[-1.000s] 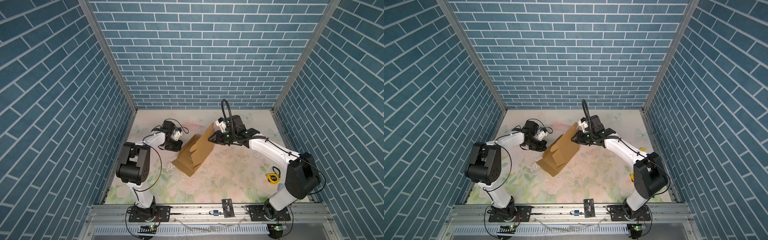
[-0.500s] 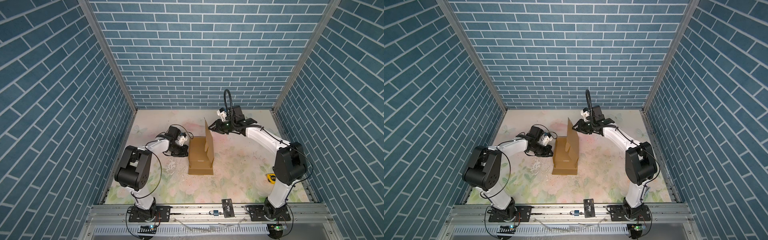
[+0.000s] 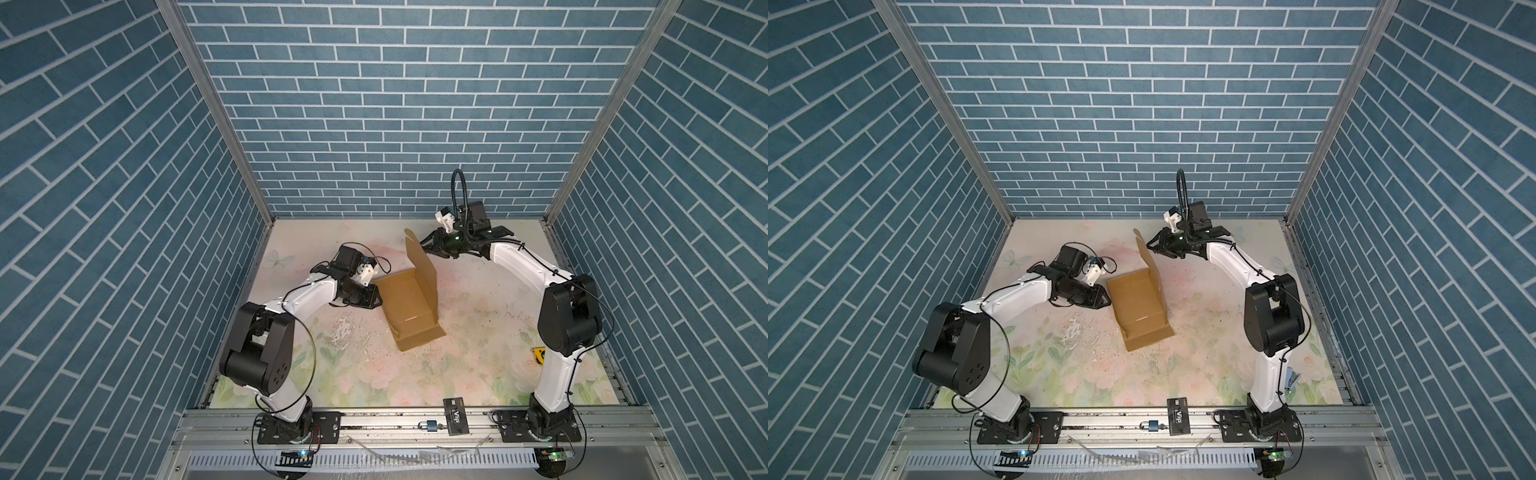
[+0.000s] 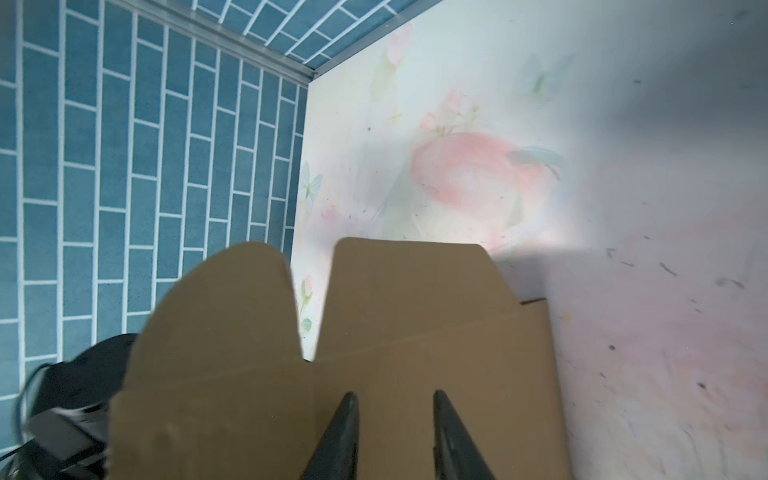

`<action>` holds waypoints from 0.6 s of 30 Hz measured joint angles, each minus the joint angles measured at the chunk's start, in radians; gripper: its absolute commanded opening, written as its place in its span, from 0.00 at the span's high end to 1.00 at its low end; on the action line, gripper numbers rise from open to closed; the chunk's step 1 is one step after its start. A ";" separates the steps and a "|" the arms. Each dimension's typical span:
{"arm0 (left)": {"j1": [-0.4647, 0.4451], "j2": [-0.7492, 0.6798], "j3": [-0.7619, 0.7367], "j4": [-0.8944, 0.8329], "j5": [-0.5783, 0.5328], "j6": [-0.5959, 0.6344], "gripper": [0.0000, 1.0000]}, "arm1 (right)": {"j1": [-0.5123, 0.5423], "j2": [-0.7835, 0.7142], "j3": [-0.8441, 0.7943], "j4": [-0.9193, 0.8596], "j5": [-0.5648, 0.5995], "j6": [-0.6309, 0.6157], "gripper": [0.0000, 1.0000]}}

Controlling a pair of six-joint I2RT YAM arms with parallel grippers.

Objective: Fold the paper box

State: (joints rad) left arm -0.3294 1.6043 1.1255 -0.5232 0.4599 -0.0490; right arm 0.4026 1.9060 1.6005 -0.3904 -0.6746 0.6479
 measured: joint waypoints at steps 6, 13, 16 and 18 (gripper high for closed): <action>0.027 -0.010 0.124 -0.028 -0.029 0.178 0.43 | -0.116 -0.105 -0.109 -0.071 0.014 -0.031 0.62; 0.030 0.039 0.225 -0.035 -0.012 0.380 0.26 | -0.181 -0.329 -0.248 -0.098 0.063 -0.100 0.54; 0.030 0.047 0.225 -0.007 0.002 0.475 0.22 | -0.201 -0.433 -0.311 -0.105 0.085 -0.127 0.51; 0.030 0.057 0.229 0.014 0.016 0.525 0.22 | -0.217 -0.489 -0.344 -0.113 0.098 -0.147 0.47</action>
State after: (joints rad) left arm -0.2996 1.6611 1.3540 -0.5095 0.4759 0.4755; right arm 0.1852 1.4174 1.2568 -0.5037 -0.5766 0.5007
